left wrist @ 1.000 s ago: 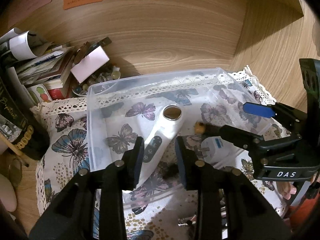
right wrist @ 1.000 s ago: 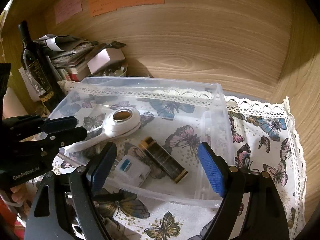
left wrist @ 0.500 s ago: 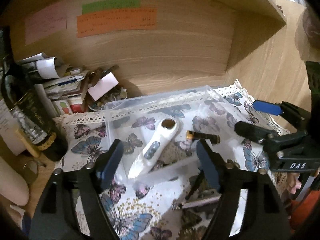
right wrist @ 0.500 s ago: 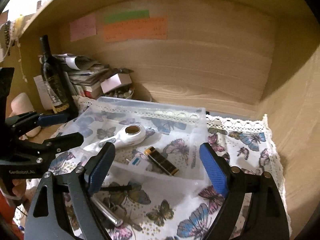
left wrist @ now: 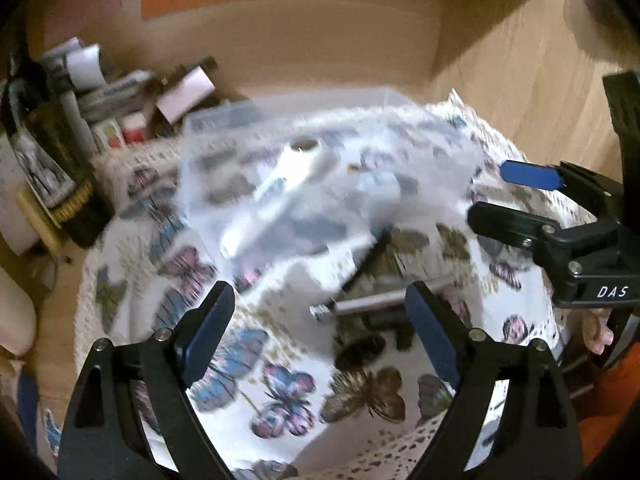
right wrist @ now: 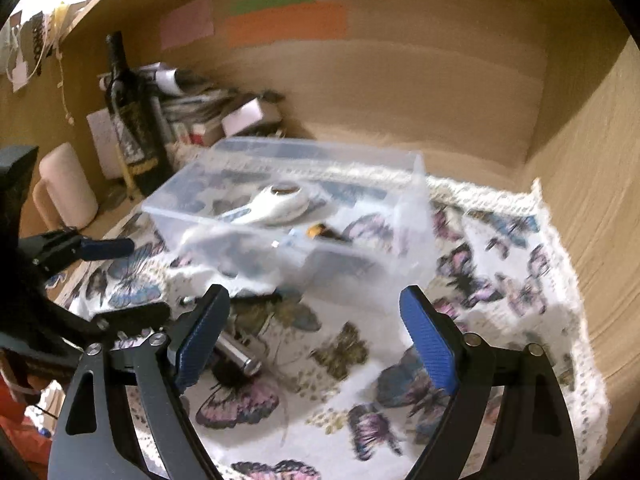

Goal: Organize rigid objects
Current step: 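Grasp the black round grinder with the left tool while the right tool grasps the silver metal rod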

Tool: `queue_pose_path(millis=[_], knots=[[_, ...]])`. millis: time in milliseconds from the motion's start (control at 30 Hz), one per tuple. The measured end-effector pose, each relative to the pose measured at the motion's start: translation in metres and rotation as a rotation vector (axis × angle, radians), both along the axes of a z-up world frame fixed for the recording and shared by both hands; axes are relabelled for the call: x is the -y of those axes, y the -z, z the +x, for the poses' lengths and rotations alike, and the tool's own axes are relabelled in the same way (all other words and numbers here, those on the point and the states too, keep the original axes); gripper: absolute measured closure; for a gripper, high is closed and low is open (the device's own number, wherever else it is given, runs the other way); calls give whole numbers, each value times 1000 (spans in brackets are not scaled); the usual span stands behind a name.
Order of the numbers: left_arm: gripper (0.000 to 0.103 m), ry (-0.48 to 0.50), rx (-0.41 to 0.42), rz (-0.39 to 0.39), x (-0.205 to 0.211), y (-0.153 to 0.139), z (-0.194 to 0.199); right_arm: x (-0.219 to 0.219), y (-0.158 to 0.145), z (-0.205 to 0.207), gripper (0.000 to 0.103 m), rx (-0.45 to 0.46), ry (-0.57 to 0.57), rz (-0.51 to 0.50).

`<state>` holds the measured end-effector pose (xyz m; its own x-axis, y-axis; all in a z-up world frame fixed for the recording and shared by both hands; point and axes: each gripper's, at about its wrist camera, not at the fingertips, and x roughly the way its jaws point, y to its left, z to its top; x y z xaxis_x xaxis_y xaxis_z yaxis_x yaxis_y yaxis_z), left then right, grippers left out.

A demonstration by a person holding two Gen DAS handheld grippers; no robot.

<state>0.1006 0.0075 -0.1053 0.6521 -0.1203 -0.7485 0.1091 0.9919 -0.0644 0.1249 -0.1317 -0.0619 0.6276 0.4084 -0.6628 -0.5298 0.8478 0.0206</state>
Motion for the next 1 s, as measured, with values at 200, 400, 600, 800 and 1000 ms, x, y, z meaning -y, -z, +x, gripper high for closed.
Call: queue_pose_path(millis=[200, 400, 600, 800, 1000], knots=[[36, 42, -67, -38, 11, 21, -4, -17, 26, -3, 28, -79, -57, -27], [56, 54, -78, -56, 10, 28, -11, -33, 40, -5, 49, -127, -121, -57], [69, 32, -98, -80, -2, 36, -15, -46, 43, -11, 71, -121, -174, -90], [69, -2, -87, -86, -20, 35, -21, -55, 45, -12, 79, -141, -200, -102], [69, -36, -83, -93, -42, 34, -28, -76, 49, -13, 83, -157, -252, -119]])
